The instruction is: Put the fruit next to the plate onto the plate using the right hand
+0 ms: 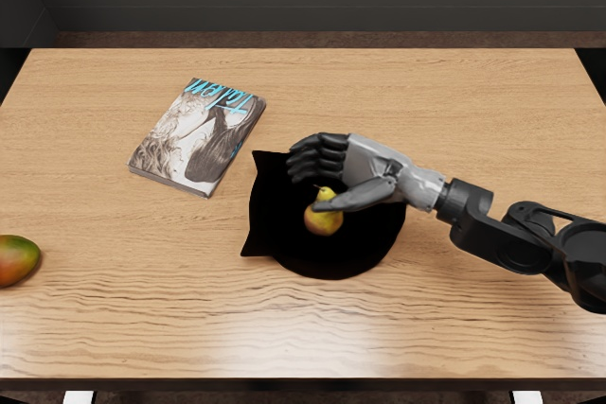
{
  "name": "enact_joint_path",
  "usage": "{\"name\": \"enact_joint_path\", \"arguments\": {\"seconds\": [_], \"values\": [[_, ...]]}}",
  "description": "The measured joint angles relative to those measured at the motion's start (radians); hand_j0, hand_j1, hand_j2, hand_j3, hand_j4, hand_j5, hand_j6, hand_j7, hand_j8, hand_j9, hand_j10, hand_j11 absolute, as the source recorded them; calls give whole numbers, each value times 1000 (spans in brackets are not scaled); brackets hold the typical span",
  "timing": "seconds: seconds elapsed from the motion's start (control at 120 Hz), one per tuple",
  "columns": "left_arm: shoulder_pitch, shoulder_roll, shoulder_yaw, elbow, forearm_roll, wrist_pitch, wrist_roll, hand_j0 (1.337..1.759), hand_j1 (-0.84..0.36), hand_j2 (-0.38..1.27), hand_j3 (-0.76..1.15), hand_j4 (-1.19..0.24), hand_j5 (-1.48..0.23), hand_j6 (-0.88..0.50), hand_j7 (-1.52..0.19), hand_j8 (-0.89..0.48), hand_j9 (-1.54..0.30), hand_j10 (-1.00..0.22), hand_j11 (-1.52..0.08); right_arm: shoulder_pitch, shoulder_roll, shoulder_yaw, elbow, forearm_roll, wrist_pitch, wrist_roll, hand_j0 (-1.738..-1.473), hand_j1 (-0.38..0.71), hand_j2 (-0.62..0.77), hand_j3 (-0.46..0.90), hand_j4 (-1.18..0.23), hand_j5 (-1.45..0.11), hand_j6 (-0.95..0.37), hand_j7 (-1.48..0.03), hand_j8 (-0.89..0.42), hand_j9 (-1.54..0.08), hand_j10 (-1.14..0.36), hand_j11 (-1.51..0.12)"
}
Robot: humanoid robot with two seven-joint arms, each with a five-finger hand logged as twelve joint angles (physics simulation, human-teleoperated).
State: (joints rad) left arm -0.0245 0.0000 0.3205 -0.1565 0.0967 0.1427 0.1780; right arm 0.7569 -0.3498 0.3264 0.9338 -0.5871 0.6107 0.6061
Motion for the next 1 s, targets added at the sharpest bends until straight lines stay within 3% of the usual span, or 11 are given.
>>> {"name": "enact_joint_path", "arguments": {"seconds": [0.208,0.367,0.658,1.0], "values": [[0,0,0,0,0,0,0,1658,349,0,0,0,0,0,0,0,0,0,0,0,-6,3,-1,73,0,-23,-1657,-109,-40,0,-203,-266,-204,-264,-201,-266,-194,-267],[0,0,0,0,0,0,0,1658,349,0,0,0,0,-1,0,0,0,0,0,4,-57,0,10,154,0,-39,-1658,-210,-22,0,-118,-154,-119,-154,-117,-154,-114,-155],[0,0,0,0,0,0,0,1658,349,0,0,0,0,-1,0,0,0,0,0,5,-290,-40,174,355,0,-175,-1658,-275,-10,0,-62,-82,-62,-82,-62,-82,-61,-82],[0,0,0,0,0,0,0,1658,349,0,0,0,0,-1,0,-1,0,0,0,1,-517,-93,332,458,0,-200,-1658,-293,-7,0,-47,-63,-47,-63,-47,-63,-47,-63]]}}
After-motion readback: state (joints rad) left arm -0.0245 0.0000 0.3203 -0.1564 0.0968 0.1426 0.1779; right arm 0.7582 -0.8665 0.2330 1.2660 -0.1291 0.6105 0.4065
